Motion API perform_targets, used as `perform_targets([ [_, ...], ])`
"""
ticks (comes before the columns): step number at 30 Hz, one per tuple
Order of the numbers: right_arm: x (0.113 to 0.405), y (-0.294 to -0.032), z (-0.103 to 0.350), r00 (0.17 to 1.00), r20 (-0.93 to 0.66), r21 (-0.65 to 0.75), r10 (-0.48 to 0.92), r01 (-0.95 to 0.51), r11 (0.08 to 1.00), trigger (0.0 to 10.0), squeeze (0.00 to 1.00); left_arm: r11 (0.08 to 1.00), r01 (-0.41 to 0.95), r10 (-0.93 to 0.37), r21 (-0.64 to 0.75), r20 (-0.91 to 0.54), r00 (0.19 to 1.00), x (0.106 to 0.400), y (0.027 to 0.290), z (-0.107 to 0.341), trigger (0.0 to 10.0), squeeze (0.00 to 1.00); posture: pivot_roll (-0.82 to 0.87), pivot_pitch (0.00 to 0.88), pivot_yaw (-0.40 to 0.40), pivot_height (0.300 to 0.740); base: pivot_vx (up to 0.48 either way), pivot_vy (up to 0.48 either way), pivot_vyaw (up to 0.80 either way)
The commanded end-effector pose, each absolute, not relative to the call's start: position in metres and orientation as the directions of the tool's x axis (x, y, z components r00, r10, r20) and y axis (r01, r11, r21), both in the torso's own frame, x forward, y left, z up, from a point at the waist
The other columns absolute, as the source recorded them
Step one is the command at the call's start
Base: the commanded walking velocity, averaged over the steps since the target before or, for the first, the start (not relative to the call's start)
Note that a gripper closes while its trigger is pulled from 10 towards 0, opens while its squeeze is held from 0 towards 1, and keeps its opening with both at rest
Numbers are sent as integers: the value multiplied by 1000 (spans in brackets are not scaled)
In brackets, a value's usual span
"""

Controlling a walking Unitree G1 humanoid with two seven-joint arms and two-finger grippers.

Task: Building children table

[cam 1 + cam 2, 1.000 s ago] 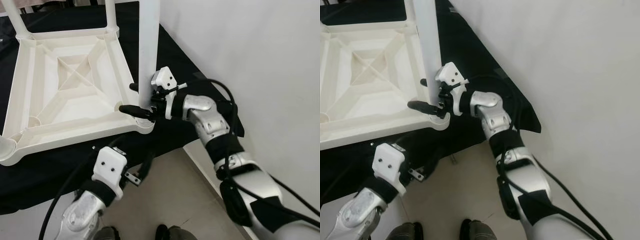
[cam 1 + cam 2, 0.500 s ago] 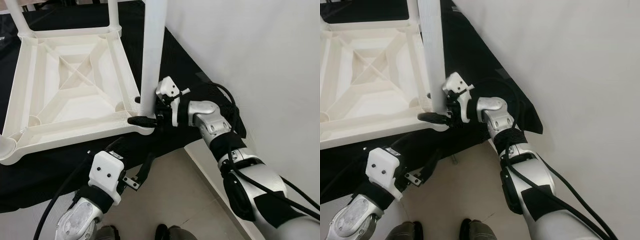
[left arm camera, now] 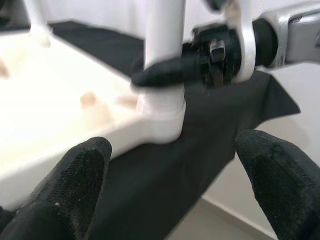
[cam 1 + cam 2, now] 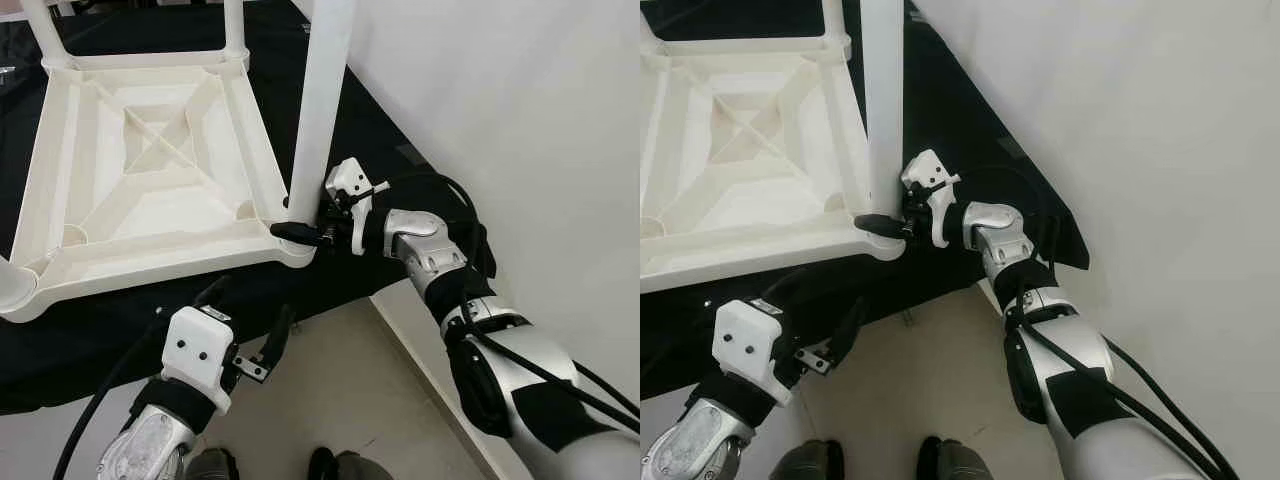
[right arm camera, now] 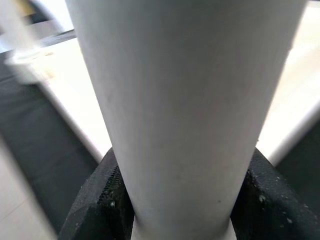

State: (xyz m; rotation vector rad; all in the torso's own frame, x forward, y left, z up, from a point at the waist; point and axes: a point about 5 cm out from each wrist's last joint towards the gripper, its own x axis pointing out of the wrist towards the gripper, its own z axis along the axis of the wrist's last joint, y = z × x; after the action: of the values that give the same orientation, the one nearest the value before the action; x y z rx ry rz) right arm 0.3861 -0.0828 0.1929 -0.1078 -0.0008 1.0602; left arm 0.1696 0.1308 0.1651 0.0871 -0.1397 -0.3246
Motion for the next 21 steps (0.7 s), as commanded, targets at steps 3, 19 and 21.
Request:
perform_targets([
  [3, 389, -108, 163, 810, 18, 60, 586, -586, 808, 0, 0, 954, 281, -291, 102, 99, 951, 161, 135, 159, 10000, 0, 223, 207, -179, 740, 0, 0, 0],
  [19, 339, -34, 133, 766, 47, 74, 641, -642, 763, 10000, 0, 966, 227, -236, 127, 60, 970, 159, 151, 148, 10000, 0, 227, 210, -161, 740, 0, 0, 0],
  [21, 338, -31, 136, 723, 50, 61, 689, -691, 720, 10000, 0, 965, 229, -238, 129, 61, 969, 160, 150, 148, 10000, 0, 232, 212, -159, 740, 0, 0, 0],
])
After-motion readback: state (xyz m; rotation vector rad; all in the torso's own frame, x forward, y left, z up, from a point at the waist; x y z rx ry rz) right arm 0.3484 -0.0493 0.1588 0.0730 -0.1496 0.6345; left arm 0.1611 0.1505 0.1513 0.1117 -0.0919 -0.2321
